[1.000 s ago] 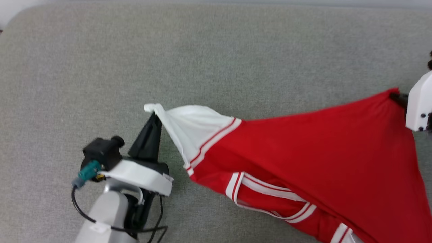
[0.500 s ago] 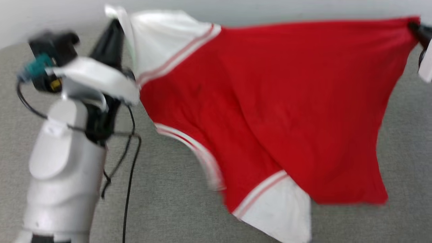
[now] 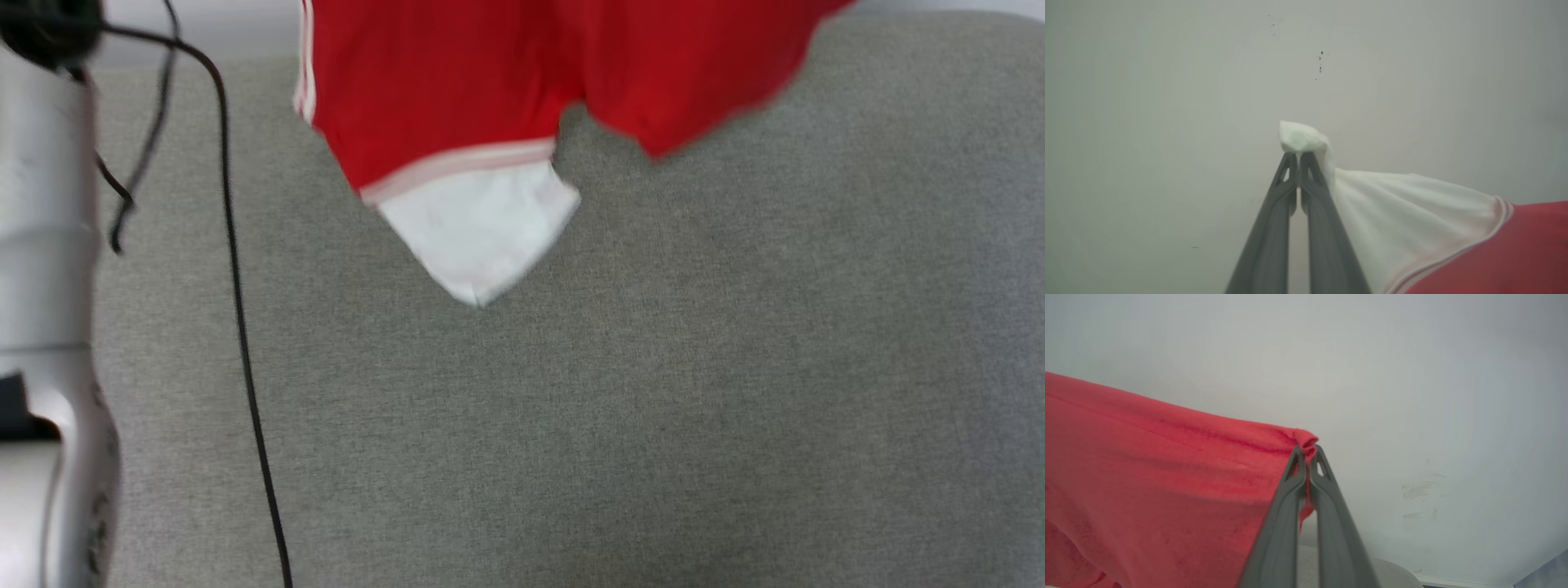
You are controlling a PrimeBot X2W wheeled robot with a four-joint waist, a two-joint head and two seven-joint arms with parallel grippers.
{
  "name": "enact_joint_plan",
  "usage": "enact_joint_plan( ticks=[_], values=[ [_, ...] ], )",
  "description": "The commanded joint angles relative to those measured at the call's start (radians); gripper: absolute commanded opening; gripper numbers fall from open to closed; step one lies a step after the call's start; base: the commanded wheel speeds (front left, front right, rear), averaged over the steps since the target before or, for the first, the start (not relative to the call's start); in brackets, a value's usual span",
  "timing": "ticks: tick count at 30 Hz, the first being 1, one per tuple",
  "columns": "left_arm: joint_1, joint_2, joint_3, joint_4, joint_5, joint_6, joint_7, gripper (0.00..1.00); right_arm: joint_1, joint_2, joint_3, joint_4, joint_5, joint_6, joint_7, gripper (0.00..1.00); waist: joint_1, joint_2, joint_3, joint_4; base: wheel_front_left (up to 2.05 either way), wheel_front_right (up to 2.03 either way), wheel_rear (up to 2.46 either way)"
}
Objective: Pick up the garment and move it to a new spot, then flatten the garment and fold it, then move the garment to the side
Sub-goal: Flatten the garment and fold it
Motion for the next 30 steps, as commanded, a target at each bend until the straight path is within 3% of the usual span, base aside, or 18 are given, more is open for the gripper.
enact_joint_plan(
  ticks=[1,15,23,30],
  values=[
    [-0.049,0.020,0.005,0.015,0.013,0.012,0.001,0.00,-0.047,0.009,-0.004,0.017,-0.012,-0.002,-0.018,0.00,-0.0001,0.0000,0.020,-0.010,0.00,0.00,0.00],
    [-0.320,0.067,0.002,0.099,0.023,0.017,0.001,0.00,-0.342,0.050,0.017,0.157,-0.030,-0.002,-0.187,0.00,-0.0001,0.0000,0.241,0.019,0.00,0.00,0.00],
    [-0.315,0.050,0.012,0.178,-0.017,-0.006,-0.030,0.00,-0.380,0.069,0.086,0.273,0.012,-0.002,-0.240,0.00,-0.0001,0.0000,0.333,0.032,0.00,0.00,0.00],
    [-0.220,0.025,-0.009,0.238,-0.061,-0.039,-0.078,0.00,-0.309,0.053,0.174,0.335,0.077,-0.002,-0.259,0.00,-0.0001,0.0000,0.327,0.047,0.00,0.00,0.00]
  ],
)
